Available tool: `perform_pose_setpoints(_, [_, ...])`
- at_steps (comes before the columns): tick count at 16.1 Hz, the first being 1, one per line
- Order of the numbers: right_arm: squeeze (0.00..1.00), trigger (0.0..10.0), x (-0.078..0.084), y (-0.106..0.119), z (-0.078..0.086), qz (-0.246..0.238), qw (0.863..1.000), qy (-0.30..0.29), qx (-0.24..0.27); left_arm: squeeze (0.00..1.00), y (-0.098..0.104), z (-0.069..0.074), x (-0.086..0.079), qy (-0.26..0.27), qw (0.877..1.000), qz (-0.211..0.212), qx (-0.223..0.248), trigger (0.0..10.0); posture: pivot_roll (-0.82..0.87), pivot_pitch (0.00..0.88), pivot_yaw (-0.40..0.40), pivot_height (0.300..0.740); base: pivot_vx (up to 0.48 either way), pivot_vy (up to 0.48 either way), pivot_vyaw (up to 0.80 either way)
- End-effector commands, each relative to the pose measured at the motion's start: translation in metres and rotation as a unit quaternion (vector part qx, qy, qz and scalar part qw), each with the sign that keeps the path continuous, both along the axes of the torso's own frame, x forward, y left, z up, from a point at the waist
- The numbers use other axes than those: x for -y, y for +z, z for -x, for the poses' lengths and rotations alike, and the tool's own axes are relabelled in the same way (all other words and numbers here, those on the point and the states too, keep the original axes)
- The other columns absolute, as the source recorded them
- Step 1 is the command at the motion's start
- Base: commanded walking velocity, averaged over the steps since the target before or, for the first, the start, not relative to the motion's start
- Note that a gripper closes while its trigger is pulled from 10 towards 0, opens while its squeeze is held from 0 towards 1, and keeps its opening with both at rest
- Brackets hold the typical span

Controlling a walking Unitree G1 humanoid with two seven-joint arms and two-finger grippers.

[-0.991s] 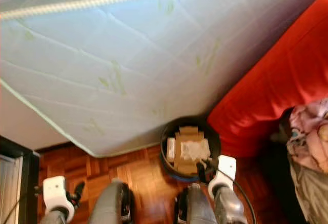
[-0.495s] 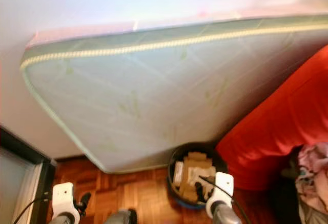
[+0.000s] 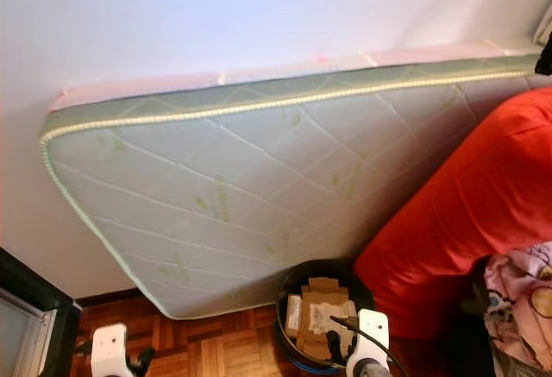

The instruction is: Clean up the room

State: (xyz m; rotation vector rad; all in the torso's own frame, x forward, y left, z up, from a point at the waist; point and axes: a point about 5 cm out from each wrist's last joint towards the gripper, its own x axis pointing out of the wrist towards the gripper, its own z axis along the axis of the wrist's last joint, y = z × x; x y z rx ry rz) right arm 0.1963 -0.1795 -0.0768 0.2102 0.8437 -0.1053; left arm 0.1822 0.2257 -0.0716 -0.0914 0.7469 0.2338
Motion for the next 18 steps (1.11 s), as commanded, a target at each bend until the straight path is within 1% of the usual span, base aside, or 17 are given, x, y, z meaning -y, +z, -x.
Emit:
perform_pose_setpoints(1, [0.00,10.0,0.001,-0.001,0.002,-0.002,1.000,0.000,-0.002,0.00,-0.005,0.008,0.001,-0.005,1.000,-0.001,-0.023,10.0,0.08,0.058,-0.034,0.740,0.000,0.000,0.00])
perform_pose_setpoints(4, [0.00,10.0,0.001,-0.005,0.008,0.010,1.000,0.013,-0.026,0.00,-0.010,0.016,0.003,0.005,0.999,0.008,-0.040,10.0,0.09,0.052,-0.050,0.740,0.000,0.000,0.00])
perform_pose_setpoints(7, [0.00,10.0,-0.003,-0.006,0.010,0.007,0.999,0.023,-0.030,0.00,-0.014,0.024,0.002,0.012,0.998,0.009,-0.054,10.0,0.10,0.055,-0.058,0.740,0.000,0.000,-0.79])
perform_pose_setpoints(9, [0.00,10.0,-0.006,-0.007,0.010,0.008,0.999,0.035,-0.033,0.00,-0.013,0.029,-0.009,0.023,0.998,0.003,-0.062,10.0,0.10,0.073,-0.060,0.740,0.000,0.000,0.00])
perform_pose_setpoints(10, [0.00,10.0,-0.008,-0.007,0.010,0.008,0.999,0.040,-0.034,0.00,-0.014,0.034,-0.015,0.027,0.997,0.002,-0.067,10.0,0.10,0.083,-0.059,0.740,0.000,0.000,0.00])
perform_pose_setpoints(12, [0.00,10.0,-0.006,-0.008,0.012,0.007,0.998,0.038,-0.039,0.00,-0.015,0.043,-0.023,0.035,0.997,0.000,-0.073,10.0,0.10,0.093,-0.055,0.740,0.000,0.000,-0.80])
perform_pose_setpoints(15, [0.00,10.0,0.002,-0.010,0.019,0.011,0.998,0.035,-0.050,0.00,-0.015,0.043,-0.024,0.031,0.997,-0.002,-0.076,10.0,0.11,0.105,-0.045,0.740,0.000,0.000,-0.80])
perform_pose_setpoints(16, [0.00,10.0,0.003,-0.011,0.021,0.012,0.998,0.035,-0.053,0.00,-0.013,0.039,-0.026,0.024,0.997,-0.008,-0.076,10.0,0.11,0.107,-0.041,0.740,0.000,0.000,-0.80])
perform_pose_setpoints(17, [0.00,10.0,0.004,-0.011,0.022,0.012,0.998,0.034,-0.054,0.00,-0.010,0.033,-0.029,0.015,0.997,-0.020,-0.075,10.0,0.11,0.110,-0.038,0.740,0.000,-0.480,-0.80])
perform_pose_setpoints(18, [0.00,10.0,0.006,-0.012,0.024,0.011,0.998,0.032,-0.056,0.00,-0.007,0.026,-0.030,0.013,0.997,-0.024,-0.070,10.0,0.11,0.117,-0.037,0.740,0.000,0.000,-0.80])
